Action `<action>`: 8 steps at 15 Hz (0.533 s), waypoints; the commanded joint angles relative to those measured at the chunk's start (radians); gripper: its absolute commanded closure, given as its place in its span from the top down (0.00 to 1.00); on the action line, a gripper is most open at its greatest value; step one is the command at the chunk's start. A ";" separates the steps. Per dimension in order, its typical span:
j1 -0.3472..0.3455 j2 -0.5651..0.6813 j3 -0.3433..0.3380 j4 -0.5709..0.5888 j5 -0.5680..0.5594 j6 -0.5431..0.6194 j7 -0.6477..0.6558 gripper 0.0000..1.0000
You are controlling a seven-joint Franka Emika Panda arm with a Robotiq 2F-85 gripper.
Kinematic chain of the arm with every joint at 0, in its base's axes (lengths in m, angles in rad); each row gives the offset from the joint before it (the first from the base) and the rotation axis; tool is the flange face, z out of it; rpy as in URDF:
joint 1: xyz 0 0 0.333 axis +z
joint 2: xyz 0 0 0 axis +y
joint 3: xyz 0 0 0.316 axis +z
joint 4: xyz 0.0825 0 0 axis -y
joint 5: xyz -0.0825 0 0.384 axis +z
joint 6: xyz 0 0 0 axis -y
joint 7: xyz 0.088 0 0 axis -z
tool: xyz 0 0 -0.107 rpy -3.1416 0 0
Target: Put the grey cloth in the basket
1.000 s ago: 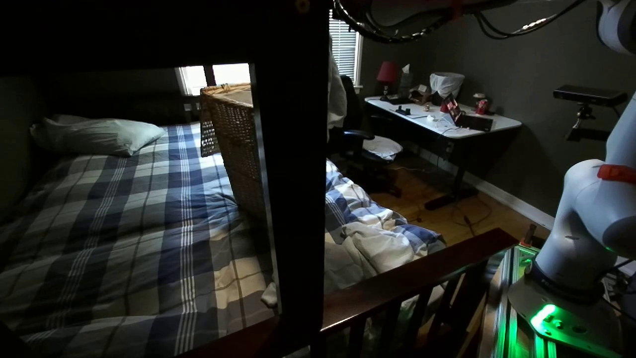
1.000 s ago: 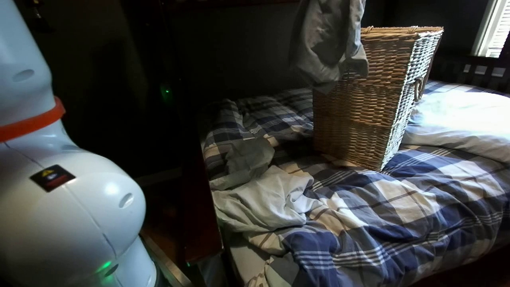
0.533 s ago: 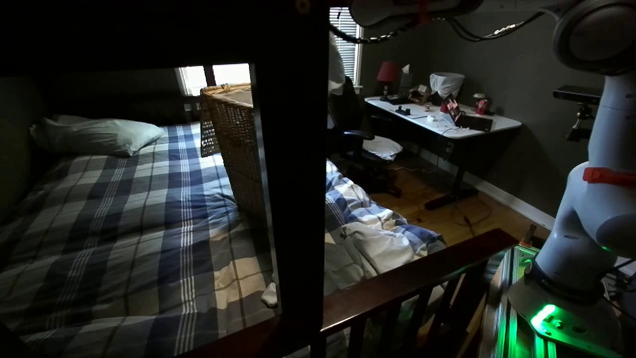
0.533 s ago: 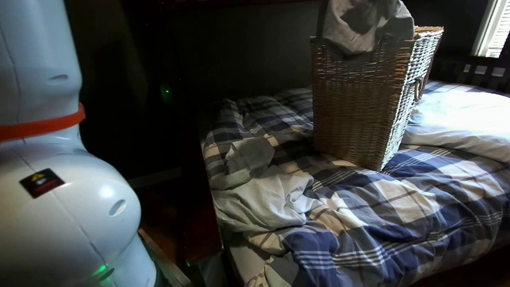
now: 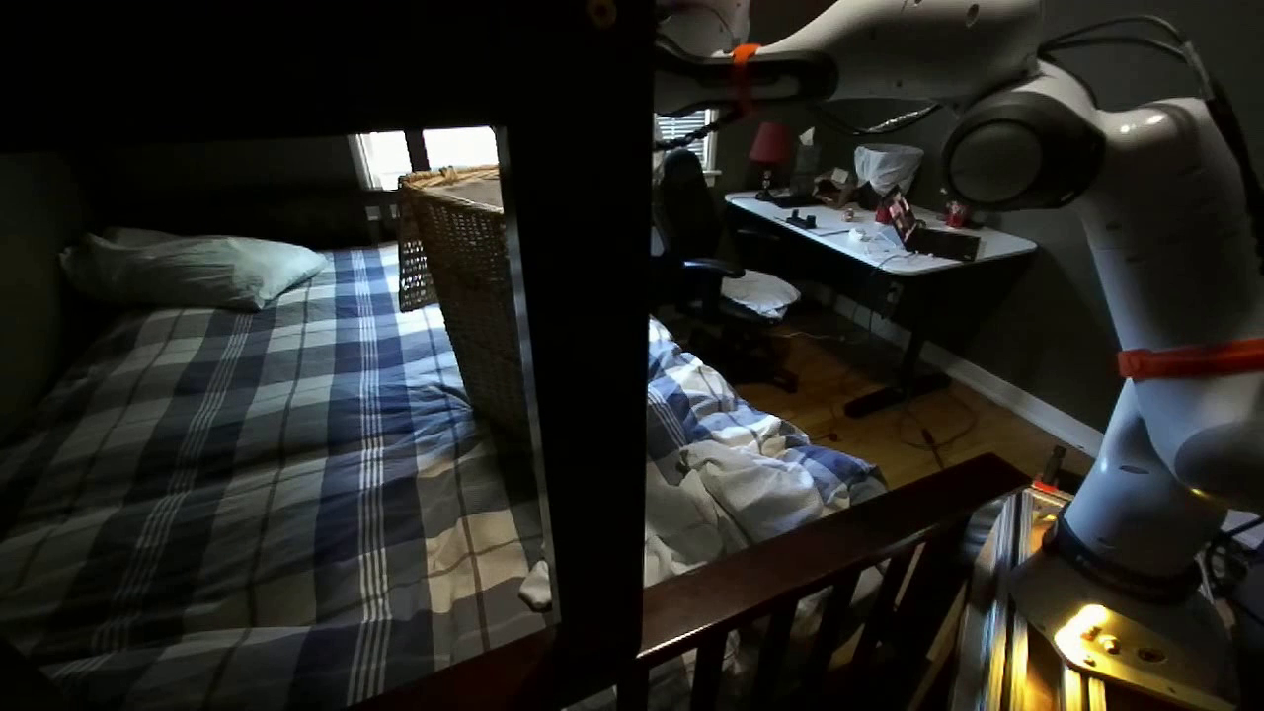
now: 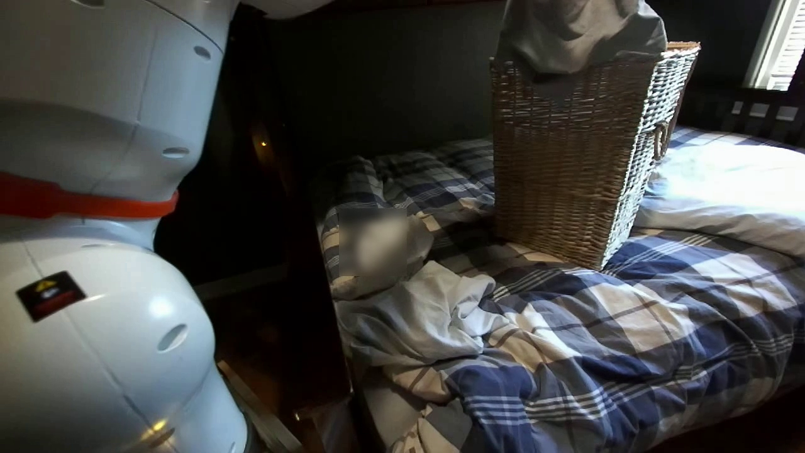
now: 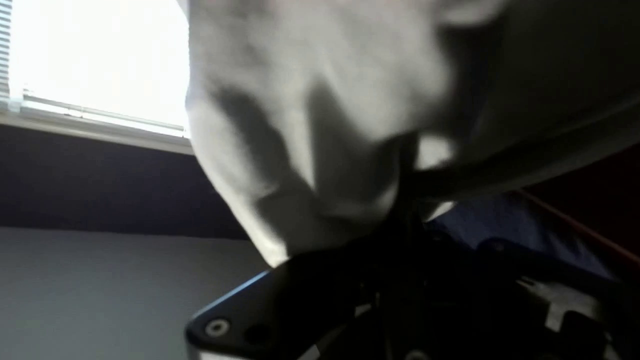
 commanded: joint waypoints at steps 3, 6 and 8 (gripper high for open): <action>0.023 0.107 -0.125 0.123 0.002 0.071 0.011 0.02; 0.026 0.162 -0.164 0.188 0.002 0.086 0.022 0.02; 0.029 0.169 -0.167 0.202 0.002 0.086 0.022 0.02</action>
